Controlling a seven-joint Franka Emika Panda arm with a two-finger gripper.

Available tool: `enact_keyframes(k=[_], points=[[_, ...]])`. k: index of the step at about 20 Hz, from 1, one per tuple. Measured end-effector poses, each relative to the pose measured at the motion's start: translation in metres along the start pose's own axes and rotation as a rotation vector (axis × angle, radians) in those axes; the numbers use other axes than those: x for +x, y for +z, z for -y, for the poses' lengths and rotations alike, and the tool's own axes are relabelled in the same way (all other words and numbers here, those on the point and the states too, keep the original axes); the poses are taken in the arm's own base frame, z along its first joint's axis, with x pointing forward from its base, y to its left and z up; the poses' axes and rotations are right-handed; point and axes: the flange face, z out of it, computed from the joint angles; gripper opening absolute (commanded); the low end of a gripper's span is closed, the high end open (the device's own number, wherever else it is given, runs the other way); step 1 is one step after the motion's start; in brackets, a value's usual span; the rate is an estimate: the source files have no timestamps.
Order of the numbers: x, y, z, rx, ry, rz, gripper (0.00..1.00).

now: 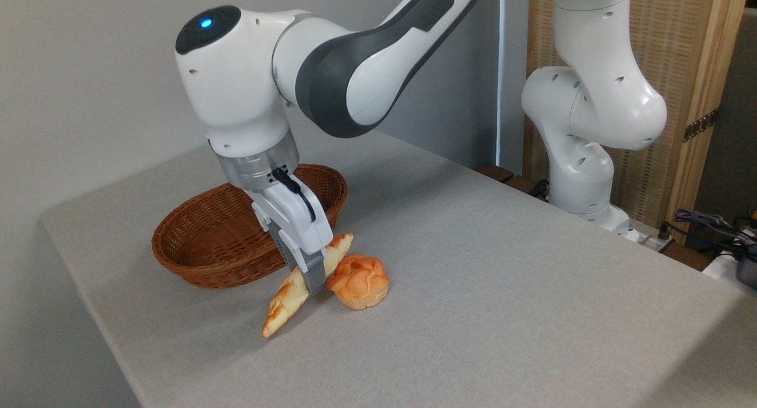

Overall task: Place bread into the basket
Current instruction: 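Lift the bread roll and carry it over the wicker basket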

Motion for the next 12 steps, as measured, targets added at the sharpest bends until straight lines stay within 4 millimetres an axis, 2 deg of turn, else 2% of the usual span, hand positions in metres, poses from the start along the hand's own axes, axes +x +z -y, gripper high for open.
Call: enact_keyframes(k=[6, 12], points=[[-0.002, -0.018, -0.006, 0.022, 0.005, -0.022, 0.43], [0.004, -0.056, -0.035, 0.015, 0.017, -0.124, 0.44]])
